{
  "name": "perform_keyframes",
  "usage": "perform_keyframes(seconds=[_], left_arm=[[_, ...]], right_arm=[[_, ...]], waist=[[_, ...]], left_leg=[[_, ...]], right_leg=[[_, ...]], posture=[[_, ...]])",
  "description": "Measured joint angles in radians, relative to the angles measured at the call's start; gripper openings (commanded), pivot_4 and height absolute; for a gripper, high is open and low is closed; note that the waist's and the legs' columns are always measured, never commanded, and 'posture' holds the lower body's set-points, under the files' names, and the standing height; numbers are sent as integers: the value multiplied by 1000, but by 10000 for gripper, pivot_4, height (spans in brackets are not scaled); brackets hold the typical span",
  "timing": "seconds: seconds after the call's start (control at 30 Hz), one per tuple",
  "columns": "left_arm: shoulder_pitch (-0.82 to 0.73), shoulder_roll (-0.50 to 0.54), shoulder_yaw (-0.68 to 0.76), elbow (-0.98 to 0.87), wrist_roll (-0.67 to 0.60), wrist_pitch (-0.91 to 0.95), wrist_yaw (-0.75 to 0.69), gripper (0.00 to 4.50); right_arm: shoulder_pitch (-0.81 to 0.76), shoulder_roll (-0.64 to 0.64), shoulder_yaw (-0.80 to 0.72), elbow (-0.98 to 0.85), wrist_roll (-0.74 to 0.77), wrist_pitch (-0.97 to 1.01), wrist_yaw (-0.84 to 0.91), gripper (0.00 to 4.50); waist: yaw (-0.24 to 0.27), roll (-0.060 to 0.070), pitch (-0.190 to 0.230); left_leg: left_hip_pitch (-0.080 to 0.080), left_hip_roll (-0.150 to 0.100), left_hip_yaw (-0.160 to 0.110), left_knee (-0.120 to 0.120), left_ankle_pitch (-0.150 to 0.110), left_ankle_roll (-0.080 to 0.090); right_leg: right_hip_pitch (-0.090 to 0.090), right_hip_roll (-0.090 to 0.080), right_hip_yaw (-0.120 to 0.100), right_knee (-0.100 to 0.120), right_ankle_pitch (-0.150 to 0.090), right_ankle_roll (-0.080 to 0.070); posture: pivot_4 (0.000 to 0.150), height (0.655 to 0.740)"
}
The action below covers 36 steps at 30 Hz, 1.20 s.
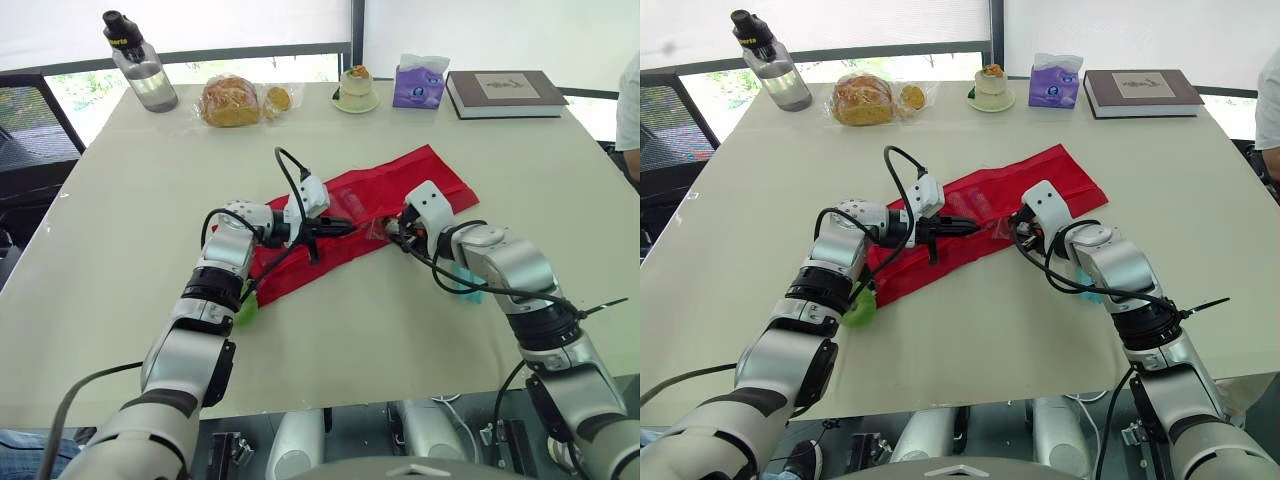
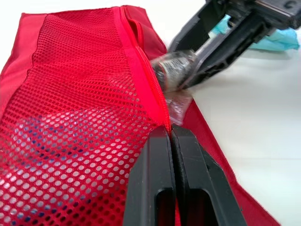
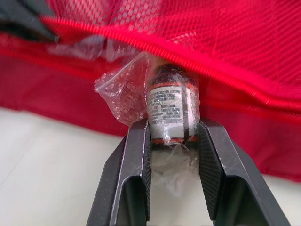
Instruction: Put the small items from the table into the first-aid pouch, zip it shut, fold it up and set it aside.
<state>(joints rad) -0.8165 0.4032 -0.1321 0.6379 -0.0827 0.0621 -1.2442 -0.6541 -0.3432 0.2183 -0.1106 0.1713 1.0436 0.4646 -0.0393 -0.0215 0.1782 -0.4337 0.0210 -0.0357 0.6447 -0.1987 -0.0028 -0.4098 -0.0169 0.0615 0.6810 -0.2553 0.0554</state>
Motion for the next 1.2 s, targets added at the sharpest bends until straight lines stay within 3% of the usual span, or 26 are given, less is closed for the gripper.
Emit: perform_keyframes(seconds=[0.37, 0.73, 0.77, 0.9, 1.2], left_arm=[[26, -28, -34, -63, -10, 21, -17, 0], [48, -40, -43, -118, -18, 43, -17, 0], [49, -40, -44, -118, -19, 45, -17, 0], [51, -38, -44, -117, -21, 49, -17, 0], [4, -20, -38, -31, -29, 46, -35, 0]], right_arm=[[1, 66, -20, 12, -4, 4, -57, 8324], [-2, 212, -115, 125, -9, -90, -187, 8324], [-1, 212, -116, 124, -9, -94, -190, 18479], [30, 202, -118, 98, -9, -106, -195, 36772], [134, 171, -120, -77, 18, -61, -180, 36772]], waist=[[-2, 0, 0], [-1, 0, 0], [-1, 0, 0], [-2, 0, 0], [-2, 0, 0]], left_leg=[[0, 0, 0, 0, 0, 0], [0, 0, 0, -1, 0, 0], [0, 0, 0, -1, 0, 0], [0, 0, 0, -1, 0, 0], [0, 0, 0, -2, 0, 0]], right_leg=[[0, 0, 0, 0, 0, 0], [0, 0, 0, 0, 0, 0], [0, 0, 0, 0, 0, 0], [0, 0, 0, 0, 0, 0], [-1, 0, 0, 0, 0, 0]], posture=[[1500, 7400], [1500, 7400], [1500, 7400], [1500, 7400], [1500, 7400]])
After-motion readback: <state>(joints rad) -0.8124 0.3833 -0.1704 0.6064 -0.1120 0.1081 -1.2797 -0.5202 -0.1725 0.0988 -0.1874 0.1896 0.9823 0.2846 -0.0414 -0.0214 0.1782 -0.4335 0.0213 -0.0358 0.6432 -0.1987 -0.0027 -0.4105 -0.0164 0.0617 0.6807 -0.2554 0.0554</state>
